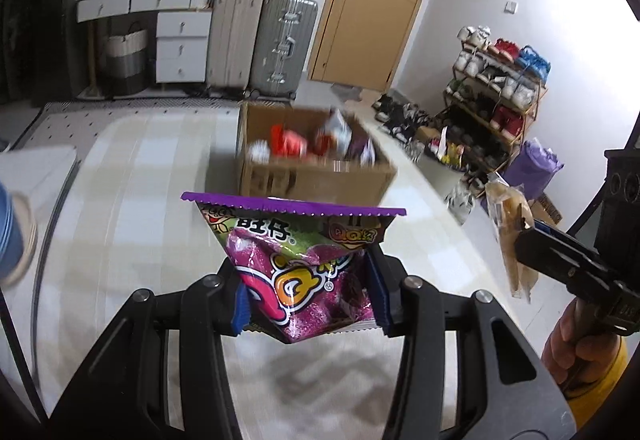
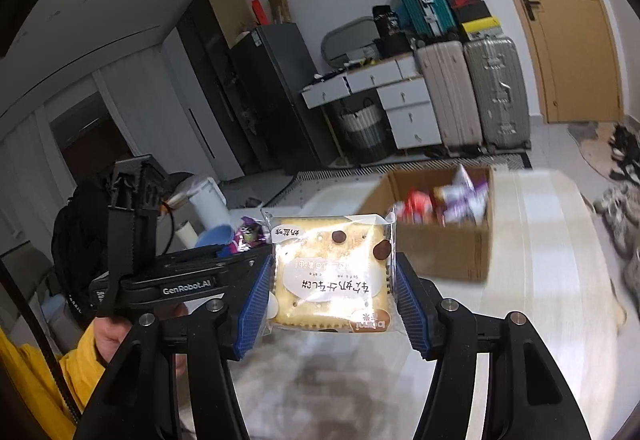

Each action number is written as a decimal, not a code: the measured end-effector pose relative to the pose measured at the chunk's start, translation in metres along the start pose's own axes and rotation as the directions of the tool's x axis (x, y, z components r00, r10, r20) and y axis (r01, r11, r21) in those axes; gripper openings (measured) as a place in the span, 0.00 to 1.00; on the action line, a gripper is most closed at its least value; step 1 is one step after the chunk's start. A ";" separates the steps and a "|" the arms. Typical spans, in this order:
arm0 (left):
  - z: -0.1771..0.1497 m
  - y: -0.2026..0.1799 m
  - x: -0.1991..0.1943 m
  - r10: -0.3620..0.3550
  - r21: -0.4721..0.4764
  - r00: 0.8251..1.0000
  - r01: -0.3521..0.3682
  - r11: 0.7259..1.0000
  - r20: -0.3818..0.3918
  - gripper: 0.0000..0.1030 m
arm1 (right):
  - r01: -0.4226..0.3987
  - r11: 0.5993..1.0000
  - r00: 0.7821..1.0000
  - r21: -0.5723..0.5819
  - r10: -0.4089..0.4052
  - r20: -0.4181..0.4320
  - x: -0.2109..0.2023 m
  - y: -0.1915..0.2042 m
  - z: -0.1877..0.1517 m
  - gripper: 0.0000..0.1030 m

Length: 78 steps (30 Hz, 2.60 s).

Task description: Organize snacks

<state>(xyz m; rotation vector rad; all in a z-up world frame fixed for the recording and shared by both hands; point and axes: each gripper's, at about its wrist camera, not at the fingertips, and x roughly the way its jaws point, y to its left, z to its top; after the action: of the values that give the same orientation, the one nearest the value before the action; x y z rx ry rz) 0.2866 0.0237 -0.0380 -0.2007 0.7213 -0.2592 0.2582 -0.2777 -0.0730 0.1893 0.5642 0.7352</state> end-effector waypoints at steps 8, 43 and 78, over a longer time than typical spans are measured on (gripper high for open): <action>0.092 0.013 0.056 0.011 -0.008 1.000 -0.011 1.000 0.004 0.42 | 0.048 0.999 0.998 0.022 -0.047 -0.053 0.067 -0.043 0.087 0.58; 0.158 0.028 0.251 0.005 0.018 0.975 -0.001 1.000 -0.221 0.50 | 0.198 0.980 0.947 0.006 -0.190 -0.259 0.205 -0.134 0.108 0.58; 0.152 0.033 0.164 0.068 0.049 0.992 -0.063 0.997 -0.107 0.76 | 0.277 0.959 0.904 -0.065 -0.283 -0.320 0.221 -0.124 0.098 0.63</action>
<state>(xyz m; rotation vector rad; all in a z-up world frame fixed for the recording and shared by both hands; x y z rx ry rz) 0.5127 0.0191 -0.0371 -0.1200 0.8275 -0.2248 0.5172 -0.2151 -0.1279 -0.0345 0.8811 0.4912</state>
